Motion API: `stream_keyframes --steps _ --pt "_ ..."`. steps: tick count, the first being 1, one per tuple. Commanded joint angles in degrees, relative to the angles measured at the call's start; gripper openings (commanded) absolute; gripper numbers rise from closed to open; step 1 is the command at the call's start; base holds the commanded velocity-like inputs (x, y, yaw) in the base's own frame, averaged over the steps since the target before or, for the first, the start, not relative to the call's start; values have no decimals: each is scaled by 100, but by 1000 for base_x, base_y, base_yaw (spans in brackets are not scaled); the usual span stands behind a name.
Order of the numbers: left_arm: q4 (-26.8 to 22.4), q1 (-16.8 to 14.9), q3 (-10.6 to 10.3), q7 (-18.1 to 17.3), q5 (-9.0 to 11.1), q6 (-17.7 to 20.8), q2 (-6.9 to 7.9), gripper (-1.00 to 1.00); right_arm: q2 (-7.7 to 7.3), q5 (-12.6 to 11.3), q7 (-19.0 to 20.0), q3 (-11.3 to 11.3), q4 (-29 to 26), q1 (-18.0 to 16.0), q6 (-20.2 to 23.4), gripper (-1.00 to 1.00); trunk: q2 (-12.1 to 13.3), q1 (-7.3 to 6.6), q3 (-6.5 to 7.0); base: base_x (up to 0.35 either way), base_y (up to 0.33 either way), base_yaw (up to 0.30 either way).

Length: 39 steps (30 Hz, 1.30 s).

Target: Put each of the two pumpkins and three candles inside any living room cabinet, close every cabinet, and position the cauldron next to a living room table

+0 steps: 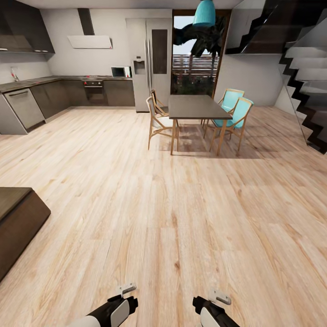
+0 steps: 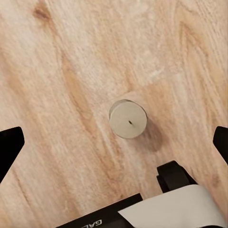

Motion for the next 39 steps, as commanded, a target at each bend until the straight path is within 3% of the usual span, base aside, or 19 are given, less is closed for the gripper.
stream_keyframes --steps 1,25,29,34,39 --pt "-13 2 -48 37 32 32 0 100 -5 -23 -45 42 -8 -3 26 100 -44 22 -23 0 0 0" --pt "-13 26 -57 39 26 31 -20 100 -5 -28 -43 42 36 -3 59 100 -1007 550 -454 0 0 0" --pt "-13 27 -57 40 30 31 -21 100 -5 -31 24 42 408 -3 190 100 -1167 637 -526 0 0 0" --pt "-13 28 -57 39 31 33 -22 100 -3 -28 438 27 961 -3 354 100 -1368 747 -616 0 0 0" --pt "-13 28 -57 39 31 35 -24 100 2 -23 487 25 1035 -3 359 100 -1568 857 -705 0 0 0"
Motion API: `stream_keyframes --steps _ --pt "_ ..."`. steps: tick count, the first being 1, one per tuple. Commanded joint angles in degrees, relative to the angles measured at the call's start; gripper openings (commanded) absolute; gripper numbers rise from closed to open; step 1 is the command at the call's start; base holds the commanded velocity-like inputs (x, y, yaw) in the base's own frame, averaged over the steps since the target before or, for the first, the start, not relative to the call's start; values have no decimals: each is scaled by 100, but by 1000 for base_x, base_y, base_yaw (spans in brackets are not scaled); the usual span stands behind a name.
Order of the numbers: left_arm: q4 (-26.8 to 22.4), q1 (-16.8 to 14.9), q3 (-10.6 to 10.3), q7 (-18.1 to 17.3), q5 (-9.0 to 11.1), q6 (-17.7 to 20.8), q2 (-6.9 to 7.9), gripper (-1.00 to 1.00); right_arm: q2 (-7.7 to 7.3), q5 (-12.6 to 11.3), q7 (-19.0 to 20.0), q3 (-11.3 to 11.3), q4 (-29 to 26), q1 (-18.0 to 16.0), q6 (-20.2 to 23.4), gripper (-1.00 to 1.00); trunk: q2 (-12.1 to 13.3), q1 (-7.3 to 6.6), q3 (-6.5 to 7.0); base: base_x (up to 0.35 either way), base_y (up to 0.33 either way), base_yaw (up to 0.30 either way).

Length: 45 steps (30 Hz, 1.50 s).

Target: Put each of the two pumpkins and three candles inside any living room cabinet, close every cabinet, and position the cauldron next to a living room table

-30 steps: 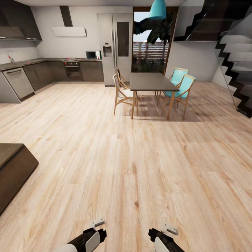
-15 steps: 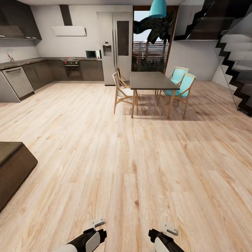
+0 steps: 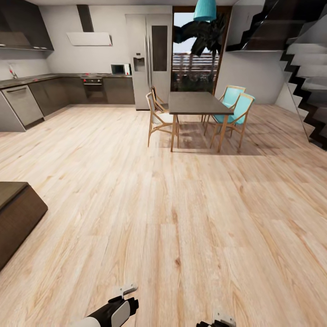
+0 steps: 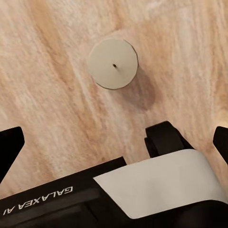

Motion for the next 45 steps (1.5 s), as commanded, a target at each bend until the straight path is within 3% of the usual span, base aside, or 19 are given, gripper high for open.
stream_keyframes --steps 1,25,33,45 --pt "-14 -1 -49 37 33 31 3 100 -3 -30 -39 48 -9 -2 25 100 -44 22 -23 0 0 0" --pt "-22 -1 -42 44 45 29 19 100 -3 -3 -26 71 -46 -2 -358 100 -1006 549 -454 -77 0 0" --pt "-15 -1 -42 44 45 29 13 100 6 -11 -34 531 -15 -2 -934 100 -1327 725 -597 -1 0 0" --pt "-19 -1 -45 44 42 29 16 100 6 -6 -31 593 -12 -2 -1284 100 -1808 988 -813 0 0 0"
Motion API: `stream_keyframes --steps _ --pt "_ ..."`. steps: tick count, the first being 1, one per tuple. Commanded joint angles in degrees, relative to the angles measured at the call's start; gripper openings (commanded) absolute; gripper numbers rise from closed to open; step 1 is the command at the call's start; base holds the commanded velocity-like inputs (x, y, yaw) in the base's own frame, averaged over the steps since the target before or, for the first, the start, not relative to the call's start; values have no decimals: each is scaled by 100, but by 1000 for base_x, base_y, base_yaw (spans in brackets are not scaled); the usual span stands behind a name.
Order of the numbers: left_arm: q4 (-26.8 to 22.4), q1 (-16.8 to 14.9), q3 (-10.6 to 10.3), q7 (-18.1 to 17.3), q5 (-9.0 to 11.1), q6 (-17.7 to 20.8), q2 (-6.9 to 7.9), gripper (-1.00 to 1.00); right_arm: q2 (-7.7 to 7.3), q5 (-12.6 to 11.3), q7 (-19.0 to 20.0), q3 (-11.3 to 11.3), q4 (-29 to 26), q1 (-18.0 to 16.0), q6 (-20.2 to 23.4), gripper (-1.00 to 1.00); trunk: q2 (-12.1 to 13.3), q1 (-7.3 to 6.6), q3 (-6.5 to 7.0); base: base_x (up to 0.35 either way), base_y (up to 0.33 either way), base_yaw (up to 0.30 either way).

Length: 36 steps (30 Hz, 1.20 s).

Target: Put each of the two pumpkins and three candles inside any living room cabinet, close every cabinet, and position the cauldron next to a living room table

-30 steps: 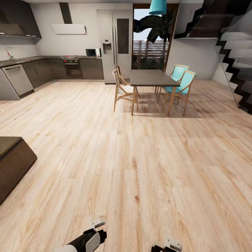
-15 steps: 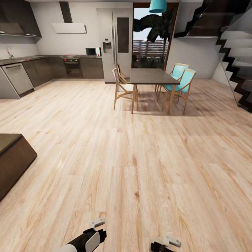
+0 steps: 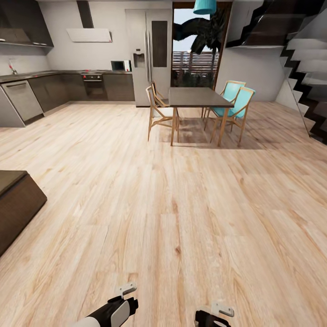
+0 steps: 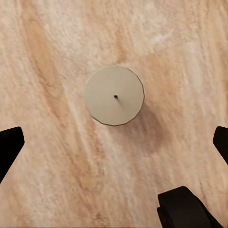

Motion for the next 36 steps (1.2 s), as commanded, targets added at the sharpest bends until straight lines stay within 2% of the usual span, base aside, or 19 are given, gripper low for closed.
stream_keyframes --steps 1,8,10,12,14,15,18,21,24,26,27,29,30,31,32,33,36 --pt "-15 -1 -48 37 33 32 1 100 -2 -59 -27 47 -1 -4 -32 100 -43 22 -23 0 0 0" --pt "-114 -7 -55 42 1 66 5 100 -2 -57 -25 47 -1 -4 -54 100 -324 176 -148 0 0 0" --pt "-262 -8 -60 46 -3 108 11 100 0 -59 -25 47 -1 -4 -72 100 -404 219 -184 0 0 0" --pt "-760 -9 -56 66 14 360 31 100 0 -59 -24 47 -1 -4 -102 100 -485 263 -220 0 0 0" --pt "-1466 -9 -42 78 34 1068 48 100 -1 -59 -24 47 3 -4 -117 100 -565 307 -256 0 0 0" --pt "-2216 -3 -21 78 49 1884 65 100 -2 -61 -24 47 4 -4 -122 100 -605 329 -274 0 0 0" --pt "-4014 165 27 82 62 3276 89 100 -2 -64 -24 47 3 -4 -126 100 -725 395 -328 0 0 0" --pt "-5444 490 290 88 70 4093 151 100 0 -64 -24 47 1 -4 -127 100 -846 461 -382 0 0 0" --pt "-6433 707 598 77 102 4633 227 100 0 -59 -24 47 0 -4 -132 100 -966 527 -436 0 0 0" --pt "-6977 920 685 75 399 4778 263 100 -1 -61 -24 47 -1 -4 -135 100 -1046 571 -472 0 0 0" --pt "-7138 974 700 76 626 4811 282 100 0 -60 -24 47 -1 -4 -135 100 -1086 593 -490 0 0 0" --pt "-7448 1043 688 79 1203 4844 411 100 4 -58 -24 52 -3 -4 -135 100 -1166 637 -525 0 0 0" --pt "-7502 1054 684 79 1338 4849 464 100 5 -58 -24 52 -5 -4 -135 100 -1206 659 -543 0 0 0" --pt "-7577 1070 680 80 1595 4853 591 100 5 -57 -24 54 -7 -4 -136 100 -1247 681 -561 0 0 0" --pt "-7642 1083 679 80 1930 4855 800 100 3 -57 -21 55 -9 -4 -136 100 -1287 703 -579 0 0 0" --pt "-7659 1086 680 81 2028 4855 864 100 2 -57 -18 55 -10 -4 -136 100 -1327 725 -597 0 0 0" --pt "-7740 1095 671 81 2678 4856 1232 100 -1 -57 -10 56 -10 -4 -136 100 -1447 791 -651 0 0 0"
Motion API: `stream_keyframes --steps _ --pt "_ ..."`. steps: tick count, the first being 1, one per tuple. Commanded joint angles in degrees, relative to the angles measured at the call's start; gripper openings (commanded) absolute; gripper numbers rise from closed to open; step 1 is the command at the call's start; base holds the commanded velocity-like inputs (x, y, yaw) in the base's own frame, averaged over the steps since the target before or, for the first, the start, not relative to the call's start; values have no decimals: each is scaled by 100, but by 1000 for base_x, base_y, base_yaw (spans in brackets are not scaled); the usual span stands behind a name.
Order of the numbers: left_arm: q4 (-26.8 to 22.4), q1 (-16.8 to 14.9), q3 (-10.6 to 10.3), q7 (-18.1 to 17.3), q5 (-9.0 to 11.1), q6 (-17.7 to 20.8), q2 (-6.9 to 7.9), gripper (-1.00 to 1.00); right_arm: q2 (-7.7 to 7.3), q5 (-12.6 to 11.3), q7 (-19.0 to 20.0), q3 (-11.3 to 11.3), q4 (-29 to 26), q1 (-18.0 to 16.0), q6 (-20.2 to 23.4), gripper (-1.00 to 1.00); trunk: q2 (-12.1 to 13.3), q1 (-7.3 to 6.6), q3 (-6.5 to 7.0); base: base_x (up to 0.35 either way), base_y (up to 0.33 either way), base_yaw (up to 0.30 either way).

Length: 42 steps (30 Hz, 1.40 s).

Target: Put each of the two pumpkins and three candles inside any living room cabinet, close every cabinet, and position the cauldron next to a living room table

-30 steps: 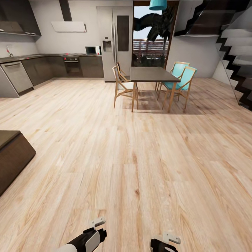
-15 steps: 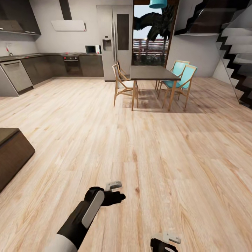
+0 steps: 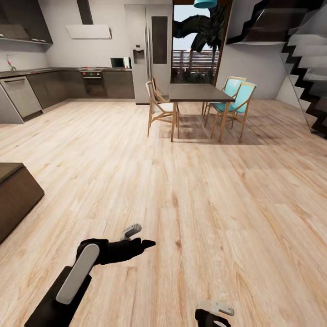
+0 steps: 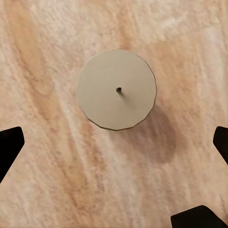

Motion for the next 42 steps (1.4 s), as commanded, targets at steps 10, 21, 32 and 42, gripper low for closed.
stream_keyframes --steps 10,21,32,42 --pt "-43 -1 -248 60 1238 2 246 100 -2 -61 -22 44 2 -4 -32 100 -404 219 -185 0 0 0" --pt "-43 -1 -504 39 1254 -6 232 100 -2 -61 -16 44 -62 -4 -40 100 -846 461 -382 0 0 0" --pt "-43 -1 -586 25 1285 -8 204 100 -2 -52 -14 44 -44 -4 -38 100 -1287 702 -579 0 0 0" --pt "-43 -1 -582 21 1287 -7 191 100 -2 -50 40 44 -43 -4 -173 100 -1610 883 -767 0 0 0"
